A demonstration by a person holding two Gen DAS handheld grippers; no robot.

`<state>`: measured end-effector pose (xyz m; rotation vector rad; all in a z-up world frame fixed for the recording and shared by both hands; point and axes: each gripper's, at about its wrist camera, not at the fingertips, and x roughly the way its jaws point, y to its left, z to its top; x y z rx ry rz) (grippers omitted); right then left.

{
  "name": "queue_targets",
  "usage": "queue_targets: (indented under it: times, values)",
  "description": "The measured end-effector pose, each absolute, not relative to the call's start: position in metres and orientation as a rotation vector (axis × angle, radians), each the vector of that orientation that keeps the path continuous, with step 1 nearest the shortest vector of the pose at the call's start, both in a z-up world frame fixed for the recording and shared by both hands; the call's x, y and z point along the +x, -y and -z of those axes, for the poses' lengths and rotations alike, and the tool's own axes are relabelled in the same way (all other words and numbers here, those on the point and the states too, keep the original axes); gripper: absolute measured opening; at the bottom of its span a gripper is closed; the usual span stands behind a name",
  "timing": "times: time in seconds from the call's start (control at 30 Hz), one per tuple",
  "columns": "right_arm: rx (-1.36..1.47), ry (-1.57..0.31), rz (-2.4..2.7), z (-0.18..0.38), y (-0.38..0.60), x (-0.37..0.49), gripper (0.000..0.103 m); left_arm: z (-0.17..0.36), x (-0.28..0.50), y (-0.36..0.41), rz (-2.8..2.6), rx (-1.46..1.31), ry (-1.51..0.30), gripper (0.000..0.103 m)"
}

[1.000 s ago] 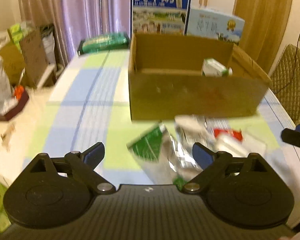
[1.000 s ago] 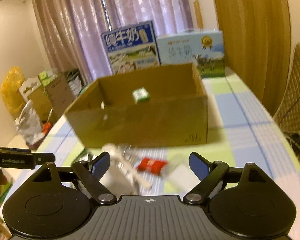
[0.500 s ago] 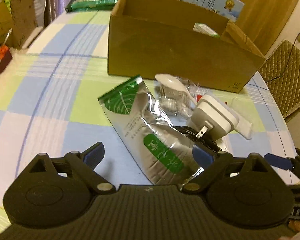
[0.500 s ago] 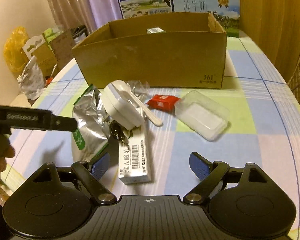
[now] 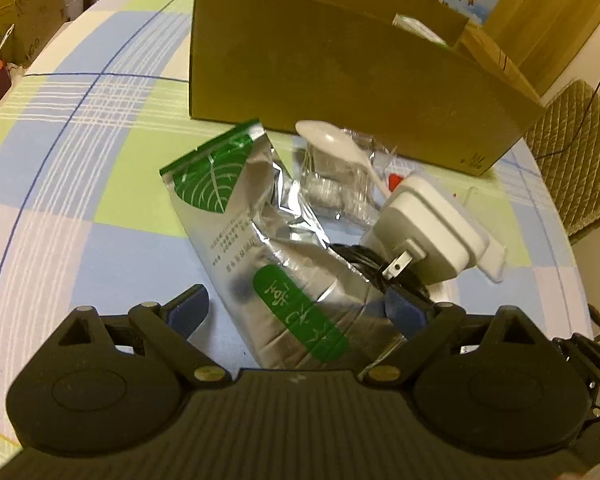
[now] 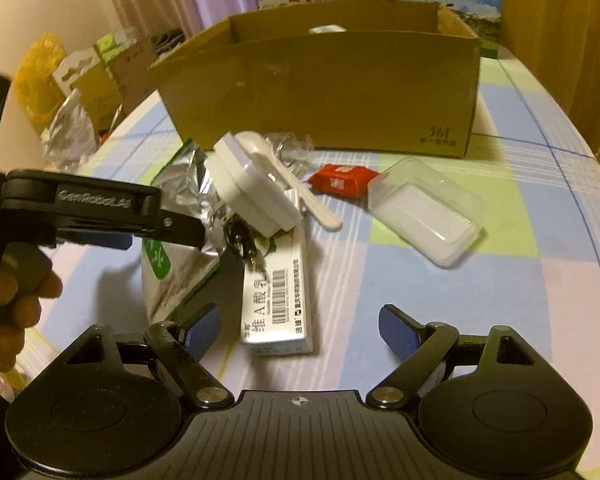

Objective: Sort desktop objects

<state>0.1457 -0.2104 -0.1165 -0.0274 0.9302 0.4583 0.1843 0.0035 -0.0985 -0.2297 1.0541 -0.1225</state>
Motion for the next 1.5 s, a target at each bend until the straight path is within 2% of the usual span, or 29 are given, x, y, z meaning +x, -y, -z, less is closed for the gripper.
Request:
queue_targets:
  times: [0.3,0.57,0.93,1.13,1.2,1.37,1.5]
  values:
    - [-0.032,-0.932,-0.468,0.119,0.205,0.147,0.084,0.099,0.182,-0.002,0.128,-0.103,-1.067,0.096]
    - [-0.047,-0.927,-0.452,0.117,0.202,0.147,0.084,0.099,0.178,-0.025,0.137,-0.349,-1.055,0.092]
    - [-0.051,-0.928,-0.450,0.120,0.203,0.150,0.084,0.113,0.191,-0.010,0.097,-0.359,-1.071,0.093]
    - [-0.074,-0.919,-0.468,0.119,0.196,0.149,0.084,0.110,0.186,-0.006,0.121,-0.217,-1.099,0.092]
    - [-0.084,-0.916,-0.475,0.118,0.194,0.147,0.084,0.105,0.181,-0.011,0.121,-0.175,-1.101,0.085]
    - [-0.082,-0.917,-0.476,0.119,0.192,0.147,0.084,0.092,0.164,-0.015,0.062,0.104,-1.064,0.079]
    - [-0.081,-0.918,-0.482,0.119,0.189,0.148,0.084,0.090,0.166,-0.018,0.110,0.110,-1.059,0.081]
